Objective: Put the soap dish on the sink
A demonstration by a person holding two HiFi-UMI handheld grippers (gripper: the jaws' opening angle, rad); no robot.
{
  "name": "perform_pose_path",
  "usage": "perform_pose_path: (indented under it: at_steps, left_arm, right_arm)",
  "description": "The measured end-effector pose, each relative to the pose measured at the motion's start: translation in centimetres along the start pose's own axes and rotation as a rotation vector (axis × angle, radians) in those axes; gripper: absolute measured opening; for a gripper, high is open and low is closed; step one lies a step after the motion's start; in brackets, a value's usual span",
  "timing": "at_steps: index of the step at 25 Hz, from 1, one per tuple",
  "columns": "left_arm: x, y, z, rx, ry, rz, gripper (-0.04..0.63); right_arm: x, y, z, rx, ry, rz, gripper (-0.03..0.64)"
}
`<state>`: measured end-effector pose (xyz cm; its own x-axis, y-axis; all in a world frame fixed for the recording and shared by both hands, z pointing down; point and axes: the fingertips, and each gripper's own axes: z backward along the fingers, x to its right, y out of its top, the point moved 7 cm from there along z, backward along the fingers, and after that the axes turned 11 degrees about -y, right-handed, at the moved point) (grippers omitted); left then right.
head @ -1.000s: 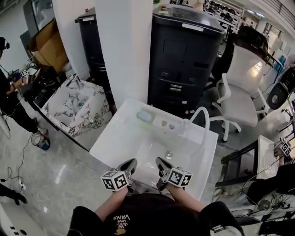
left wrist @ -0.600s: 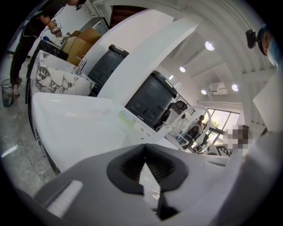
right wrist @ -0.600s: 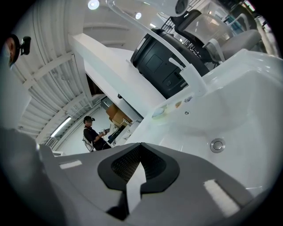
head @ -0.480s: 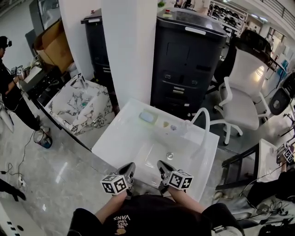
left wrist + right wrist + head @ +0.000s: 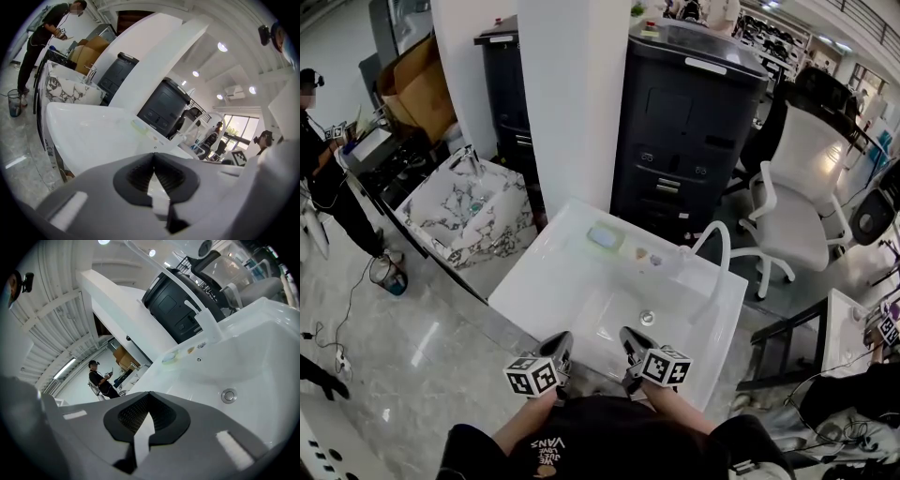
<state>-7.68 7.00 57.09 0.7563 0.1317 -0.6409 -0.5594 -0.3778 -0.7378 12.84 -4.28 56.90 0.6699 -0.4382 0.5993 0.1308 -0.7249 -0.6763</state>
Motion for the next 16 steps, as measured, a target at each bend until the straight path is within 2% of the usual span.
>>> perform_pose_path:
  at_steps: [16]
  left_arm:
    - [-0.71, 0.16, 0.46, 0.017, 0.022, 0.022, 0.054]
  right_arm:
    - [0.05, -0.11, -0.59, -0.004, -0.011, -0.008, 0.002]
